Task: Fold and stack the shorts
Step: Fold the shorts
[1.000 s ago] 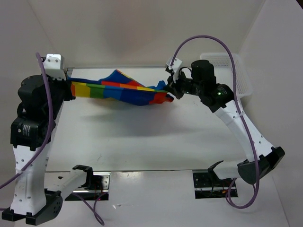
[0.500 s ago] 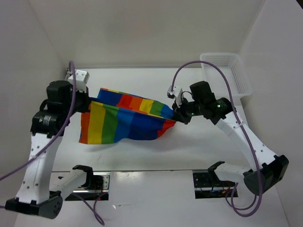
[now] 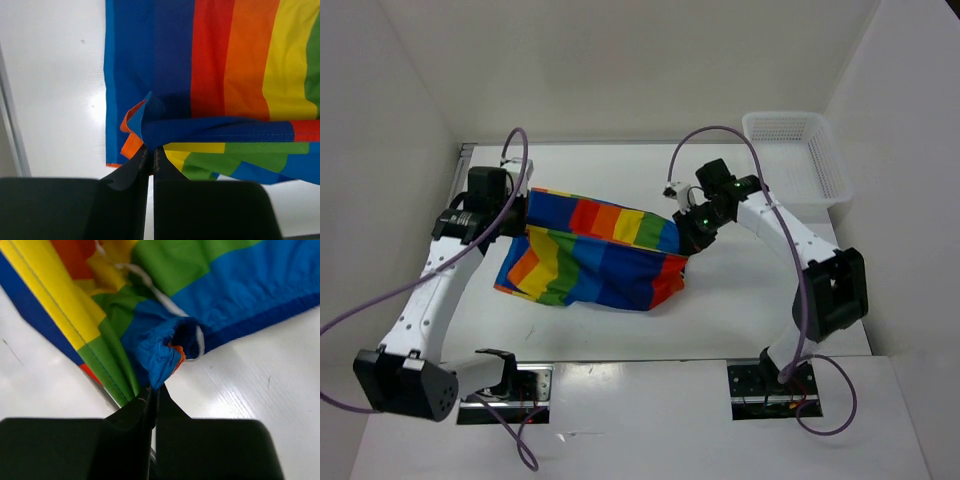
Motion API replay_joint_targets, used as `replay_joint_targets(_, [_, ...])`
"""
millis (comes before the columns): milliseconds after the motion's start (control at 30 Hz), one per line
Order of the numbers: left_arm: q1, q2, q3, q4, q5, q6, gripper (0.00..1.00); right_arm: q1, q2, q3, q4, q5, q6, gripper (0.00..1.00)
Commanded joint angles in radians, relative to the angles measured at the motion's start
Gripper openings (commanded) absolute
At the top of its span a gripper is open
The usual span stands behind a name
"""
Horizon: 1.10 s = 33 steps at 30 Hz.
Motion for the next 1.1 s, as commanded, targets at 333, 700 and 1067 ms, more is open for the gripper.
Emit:
replay_joint_targets(333, [0.038, 0.257, 0.173, 0.147, -0.322, 0.031, 0.0, -0.224, 0.262, 0.135, -0.029, -0.031, 0.211, 0.05])
replay_joint_targets(700, [0.047, 0.288, 0.17, 0.126, -0.363, 0.031, 0.07, -0.233, 0.432, 0.427, 0.151, 0.072, 0.423, 0.83])
replay_joint_targets(1067, [0.047, 0.342, 0.17, 0.135, -0.353, 0.031, 0.1, -0.183, 0.381, 0.362, 0.228, 0.024, 0.039, 0.47])
